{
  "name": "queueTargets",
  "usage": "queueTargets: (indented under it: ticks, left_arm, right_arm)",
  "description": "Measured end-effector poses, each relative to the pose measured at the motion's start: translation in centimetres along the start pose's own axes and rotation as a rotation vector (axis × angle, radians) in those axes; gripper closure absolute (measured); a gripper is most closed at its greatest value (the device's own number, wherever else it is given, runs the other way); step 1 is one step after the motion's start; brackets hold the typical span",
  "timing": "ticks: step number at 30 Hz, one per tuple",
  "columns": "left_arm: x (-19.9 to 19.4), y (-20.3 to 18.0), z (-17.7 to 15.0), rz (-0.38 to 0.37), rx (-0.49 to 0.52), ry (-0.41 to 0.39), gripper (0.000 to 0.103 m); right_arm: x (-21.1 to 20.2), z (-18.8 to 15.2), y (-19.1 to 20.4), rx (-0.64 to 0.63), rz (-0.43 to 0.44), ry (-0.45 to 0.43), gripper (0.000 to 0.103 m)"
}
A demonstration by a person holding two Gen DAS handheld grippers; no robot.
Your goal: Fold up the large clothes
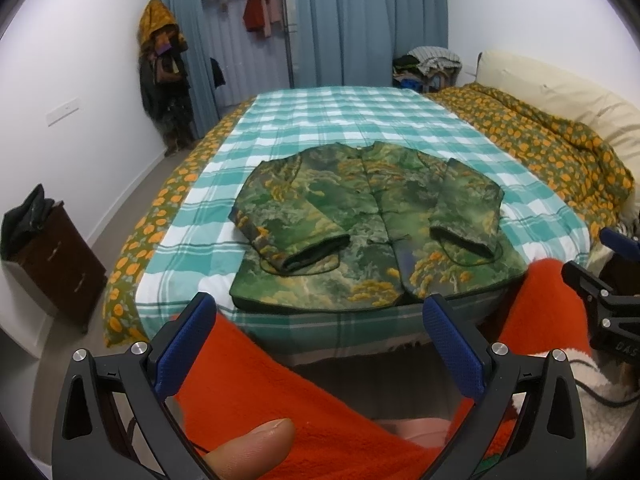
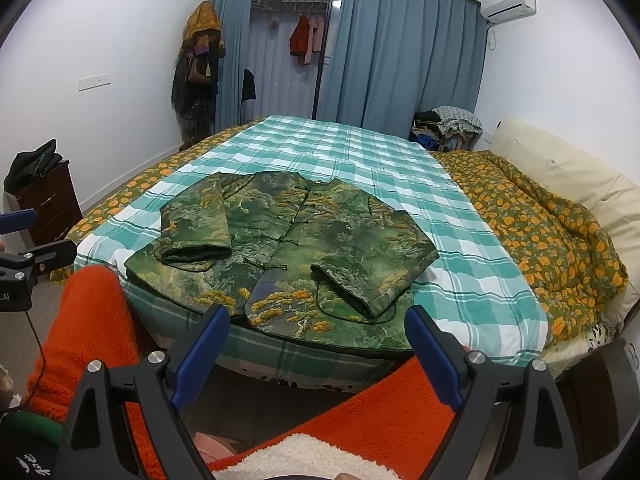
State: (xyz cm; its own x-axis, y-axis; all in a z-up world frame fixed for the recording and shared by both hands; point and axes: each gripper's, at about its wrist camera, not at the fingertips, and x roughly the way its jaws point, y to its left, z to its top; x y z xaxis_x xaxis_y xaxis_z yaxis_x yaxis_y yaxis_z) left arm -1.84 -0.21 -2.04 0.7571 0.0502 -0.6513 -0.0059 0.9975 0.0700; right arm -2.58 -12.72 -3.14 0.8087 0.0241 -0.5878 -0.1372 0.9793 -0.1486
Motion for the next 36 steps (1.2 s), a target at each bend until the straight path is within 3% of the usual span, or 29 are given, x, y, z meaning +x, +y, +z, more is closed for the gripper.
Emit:
queueTargets:
  ticks: [36]
  left_arm:
    - [0.39,-0.05,-0.53,-0.003,0.000,0.019,0.000]
  right_arm:
    - [0.25,-0.19,0.49,-0.012,0.009,0.010,0.012]
